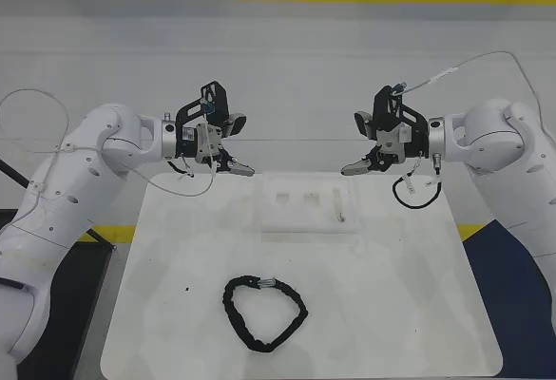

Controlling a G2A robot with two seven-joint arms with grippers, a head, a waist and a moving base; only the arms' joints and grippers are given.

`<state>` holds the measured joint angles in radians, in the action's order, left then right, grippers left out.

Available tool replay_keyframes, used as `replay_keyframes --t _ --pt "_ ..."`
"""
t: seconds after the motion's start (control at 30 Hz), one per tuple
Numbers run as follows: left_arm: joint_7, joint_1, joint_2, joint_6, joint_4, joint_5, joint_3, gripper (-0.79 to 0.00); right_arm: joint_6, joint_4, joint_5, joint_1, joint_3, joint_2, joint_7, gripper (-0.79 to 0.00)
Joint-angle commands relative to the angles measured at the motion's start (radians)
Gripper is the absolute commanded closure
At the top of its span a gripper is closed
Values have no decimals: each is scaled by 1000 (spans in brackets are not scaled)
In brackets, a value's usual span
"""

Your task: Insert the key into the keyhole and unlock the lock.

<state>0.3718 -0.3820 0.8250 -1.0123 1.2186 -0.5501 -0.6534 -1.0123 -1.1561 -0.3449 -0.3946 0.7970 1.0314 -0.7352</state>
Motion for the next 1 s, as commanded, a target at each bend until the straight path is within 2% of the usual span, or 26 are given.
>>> replay_keyframes --t 0.0,0.43,0.53,0.6,0.67,0.73,0.97 --pt "0 0 0 0 0 0 0 -784 0 0 0 0 0 0 0 -784" --pt "0 0 0 0 0 0 0 -785 0 0 0 0 0 0 0 -784" --pt "0 0 0 0 0 0 0 -785 48 -6 -20 -30 -3 -1 19 -785" --pt "0 0 0 0 0 0 0 -785 124 0 -27 -52 -4 -1 26 -785" --pt "0 0 0 0 0 0 0 -785 276 16 -66 -53 -26 0 -76 -785" --pt "0 0 0 0 0 0 0 -785 385 14 2 -72 -23 4 -87 -785" --pt "0 0 0 0 0 0 0 -785 608 41 76 -120 -62 26 -155 -785"
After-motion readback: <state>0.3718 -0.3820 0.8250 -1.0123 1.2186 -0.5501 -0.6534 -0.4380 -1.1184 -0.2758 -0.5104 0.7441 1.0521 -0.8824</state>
